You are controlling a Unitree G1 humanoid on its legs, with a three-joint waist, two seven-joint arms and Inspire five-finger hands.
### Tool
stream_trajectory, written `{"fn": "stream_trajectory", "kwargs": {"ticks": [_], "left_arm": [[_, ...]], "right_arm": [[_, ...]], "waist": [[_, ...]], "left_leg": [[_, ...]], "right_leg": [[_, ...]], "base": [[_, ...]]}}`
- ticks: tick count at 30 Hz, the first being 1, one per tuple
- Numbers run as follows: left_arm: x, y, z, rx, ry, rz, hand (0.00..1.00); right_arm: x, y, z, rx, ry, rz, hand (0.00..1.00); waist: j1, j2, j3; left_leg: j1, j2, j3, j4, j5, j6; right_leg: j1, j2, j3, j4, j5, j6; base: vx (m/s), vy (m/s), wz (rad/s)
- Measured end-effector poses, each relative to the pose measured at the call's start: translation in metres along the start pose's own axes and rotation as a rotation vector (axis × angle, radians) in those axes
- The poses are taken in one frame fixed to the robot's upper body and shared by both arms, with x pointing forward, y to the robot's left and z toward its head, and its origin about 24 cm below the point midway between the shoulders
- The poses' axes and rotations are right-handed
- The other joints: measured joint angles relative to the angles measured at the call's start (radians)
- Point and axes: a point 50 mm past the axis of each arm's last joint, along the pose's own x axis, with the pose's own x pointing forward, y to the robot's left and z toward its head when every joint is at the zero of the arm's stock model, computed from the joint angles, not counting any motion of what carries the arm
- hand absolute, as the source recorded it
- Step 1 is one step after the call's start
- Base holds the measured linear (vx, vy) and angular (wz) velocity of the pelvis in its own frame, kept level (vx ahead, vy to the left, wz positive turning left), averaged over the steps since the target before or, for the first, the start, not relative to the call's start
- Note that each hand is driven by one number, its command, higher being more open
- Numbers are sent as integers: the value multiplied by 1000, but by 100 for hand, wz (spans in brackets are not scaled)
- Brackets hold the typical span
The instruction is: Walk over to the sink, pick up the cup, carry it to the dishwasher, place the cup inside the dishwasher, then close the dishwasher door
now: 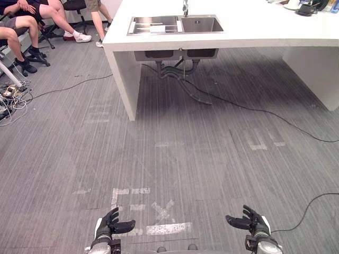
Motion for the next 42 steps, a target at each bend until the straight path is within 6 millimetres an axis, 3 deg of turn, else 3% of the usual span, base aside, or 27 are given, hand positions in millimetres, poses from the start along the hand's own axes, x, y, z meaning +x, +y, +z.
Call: {"fn": "stream_trajectory", "kwargs": {"ticks": [16, 17, 19, 20, 21, 22, 23, 24, 26, 27, 28, 29, 30, 31, 32, 34, 35, 36, 38, 41, 42], "left_arm": [[-3, -2, -7, -71, 23, 9, 90], [-3, -3, -2, -78, 2, 8, 90], [-2, -7, 7, -95, -42, -3, 90], [-2, -10, 13, -87, -66, -17, 90], [-2, -15, 20, -74, -94, -29, 90], [-2, -13, 23, -73, -104, -23, 90], [0, -14, 27, -76, -111, -24, 90], [0, -14, 28, -76, -117, -25, 90], [2, -16, 39, -80, -149, -29, 90], [6, -23, 48, -88, -160, -39, 90], [9, -24, 56, -92, -175, -35, 90], [12, -23, 64, -80, -196, -34, 90], [13, -24, 65, -82, -195, -38, 90], [11, -30, 60, -109, -182, -43, 90], [8, -35, 51, -137, -154, -50, 90], [3, -31, 36, -172, -123, -32, 90], [1, -29, 33, -180, -113, -24, 90], [1, -29, 39, -194, -138, -28, 90], [-1, -31, 54, -208, -198, -42, 90], [-6, -34, 84, -225, -325, -66, 90], [-10, -35, 97, -234, -378, -63, 90]], "right_arm": [[2, 1, 2, 1, 8, -3, 90], [4, 2, 6, 4, 0, -2, 90], [6, 5, 13, 8, -16, -5, 90], [6, 6, 13, 9, -15, -9, 90], [5, 19, 8, 16, 10, 24, 90], [5, 20, 8, 12, 9, 28, 90], [5, 19, 9, 8, 9, 25, 90], [6, 20, 11, 9, 3, 26, 90], [9, 21, 21, 7, -24, 31, 90], [11, 18, 26, -8, -40, 28, 90], [11, 17, 28, -12, -45, 26, 90], [10, 16, 22, -6, -27, 19, 90], [9, 15, 17, -8, -8, 12, 90], [8, 11, 11, -8, 17, 0, 90], [6, 9, 10, 3, 9, -8, 90], [5, 16, 9, 27, 7, 8, 90], [3, 24, 9, 50, 0, 24, 90], [2, 30, 10, 77, -12, 37, 90], [3, 33, 16, 85, -36, 47, 90], [7, 35, 30, 84, -72, 49, 90], [8, 33, 32, 79, -78, 44, 90]], "waist": [[3, 1, 1], [5, 3, 3], [16, 3, 19], [23, -3, 33], [9, -3, 54], [2, -18, 55], [1, -17, 61], [-4, -16, 61], [-19, -16, 97], [-30, 8, 109], [-35, 15, 110], [-36, -2, 112], [-36, -14, 107], [-30, -4, 110], [-27, 37, 128], [-14, 49, 133], [1, 36, 140], [18, 14, 141], [33, -1, 138], [53, -24, 151], [64, -29, 154]], "left_leg": [[-27, 10, 26, 19, -16, 16], [-55, 13, 30, 57, -42, 28], [-92, 14, 42, 132, -95, 34], [-91, 5, 50, 167, -128, 46], [-33, 4, 26, 177, -177, 53], [-29, -1, 17, 198, -195, 36], [-31, 10, 14, 225, -215, 16], [-32, 23, 16, 232, -213, 7], [41, 43, 7, 199, -210, 10], [89, 91, -18, 154, -232, 14], [95, 116, -27, 142, -247, -3], [67, 103, -46, 203, -260, -24], [41, 110, -48, 287, -268, -39], [-24, 141, -57, 507, -252, -54], [-124, 202, -57, 785, -155, -89], [-211, 270, -15, 1032, -129, -86], [-271, 298, 28, 1131, -134, -77], [-341, 300, 71, 1148, -137, -75], [-436, 292, 124, 1093, -147, -65], [-515, 175, 166, 691, -145, -57], [-515, 111, 159, 452, -68, -58]], "right_leg": [[-25, 10, 5, 1, 2, -2], [-47, 11, 6, 25, -15, 4], [-121, 0, 0, 175, -108, 26], [-164, -26, -24, 304, -180, 59], [-352, -105, -156, 614, -251, 60], [-358, -118, -161, 536, -211, 55], [-349, -119, -180, 525, -196, 12], [-343, -114, -192, 543, -190, 4], [-441, -132, -221, 797, -173, -30], [-473, -104, -225, 761, -222, -7], [-492, -90, -221, 623, -211, 16], [-491, -106, -221, 513, -119, 13], [-479, -101, -221, 517, -98, -9], [-421, -82, -232, 503, -128, -16], [-324, -31, -253, 444, -137, -44], [-214, 22, -243, 381, -152, -72], [-118, 42, -228, 320, -159, -84], [-46, 43, -212, 253, -160, -85], [14, 39, -195, 189, -159, -84], [115, 0, -155, 102, -163, -77], [147, -21, -136, 89, -177, -54]], "base": [[10, -2, -3], [21, 9, -9], [-5, 12, -12], [316, 30, 14], [466, 9, 30], [658, -36, 36], [478, -80, 21], [488, -112, 15], [373, -137, 13], [288, -151, 22], [452, -231, 56], [300, -138, 62], [447, -240, 53], [540, -290, 27], [656, -332, 7], [553, -217, -23], [647, -239, -35], [537, -202, -25], [413, -115, -20], [584, -20, -33], [564, 78, -42]]}}
